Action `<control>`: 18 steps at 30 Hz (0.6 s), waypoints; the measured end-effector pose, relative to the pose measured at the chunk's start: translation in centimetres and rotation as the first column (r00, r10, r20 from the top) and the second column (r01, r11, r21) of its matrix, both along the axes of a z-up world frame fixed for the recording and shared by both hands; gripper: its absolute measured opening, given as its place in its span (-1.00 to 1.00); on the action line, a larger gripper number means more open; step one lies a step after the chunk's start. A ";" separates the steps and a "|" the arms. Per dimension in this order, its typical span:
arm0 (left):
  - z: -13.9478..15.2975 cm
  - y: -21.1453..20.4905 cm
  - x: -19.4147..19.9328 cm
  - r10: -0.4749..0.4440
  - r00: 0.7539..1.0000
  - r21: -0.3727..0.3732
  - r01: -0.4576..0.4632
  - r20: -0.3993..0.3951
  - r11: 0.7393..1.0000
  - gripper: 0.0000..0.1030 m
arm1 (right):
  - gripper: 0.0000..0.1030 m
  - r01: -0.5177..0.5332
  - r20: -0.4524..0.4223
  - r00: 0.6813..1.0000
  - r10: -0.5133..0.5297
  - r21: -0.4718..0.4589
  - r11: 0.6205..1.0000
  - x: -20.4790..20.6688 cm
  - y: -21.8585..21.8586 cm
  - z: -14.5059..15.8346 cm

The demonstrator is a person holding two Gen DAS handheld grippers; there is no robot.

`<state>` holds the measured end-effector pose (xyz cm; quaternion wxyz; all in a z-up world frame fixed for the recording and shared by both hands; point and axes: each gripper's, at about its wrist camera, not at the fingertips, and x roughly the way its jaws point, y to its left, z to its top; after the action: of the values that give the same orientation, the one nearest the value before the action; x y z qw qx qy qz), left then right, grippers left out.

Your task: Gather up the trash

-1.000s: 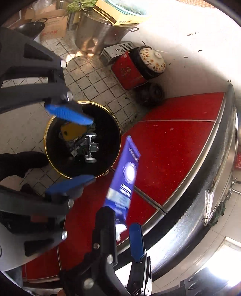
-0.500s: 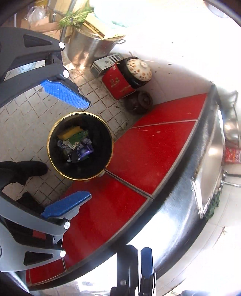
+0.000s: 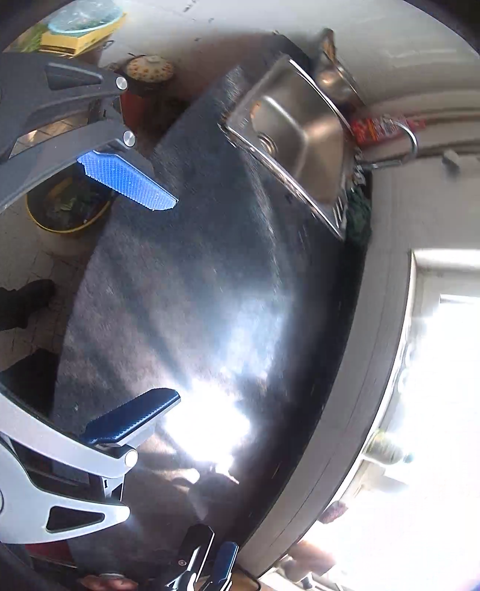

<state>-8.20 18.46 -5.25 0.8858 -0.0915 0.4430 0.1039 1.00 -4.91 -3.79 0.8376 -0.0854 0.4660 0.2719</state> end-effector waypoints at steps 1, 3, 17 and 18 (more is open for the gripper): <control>0.6 -1.5 1.5 -0.035 0.999 0.018 0.035 0.001 0.999 0.83 | 0.86 0.073 0.012 0.997 -0.073 -0.012 0.997 0.5 -2.4 0.5; 1.4 -4.6 4.3 -0.102 0.995 0.042 0.102 0.005 0.994 0.83 | 0.86 0.211 0.026 0.977 -0.210 -0.028 0.977 1.2 -6.9 1.3; 1.1 -15.4 11.0 -0.324 0.943 0.030 0.327 -0.072 0.945 0.83 | 0.86 0.575 -0.001 0.818 -0.575 -0.018 0.818 1.2 -21.9 2.5; 1.1 -15.6 11.0 -0.327 0.942 0.034 0.330 -0.074 0.943 0.83 | 0.86 0.579 -0.002 0.815 -0.579 -0.017 0.815 1.3 -22.1 2.5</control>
<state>2.82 2.87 -4.19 0.8771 0.0074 0.4792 -0.0320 2.31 -27.04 -1.30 0.8782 0.0546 0.4752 0.0011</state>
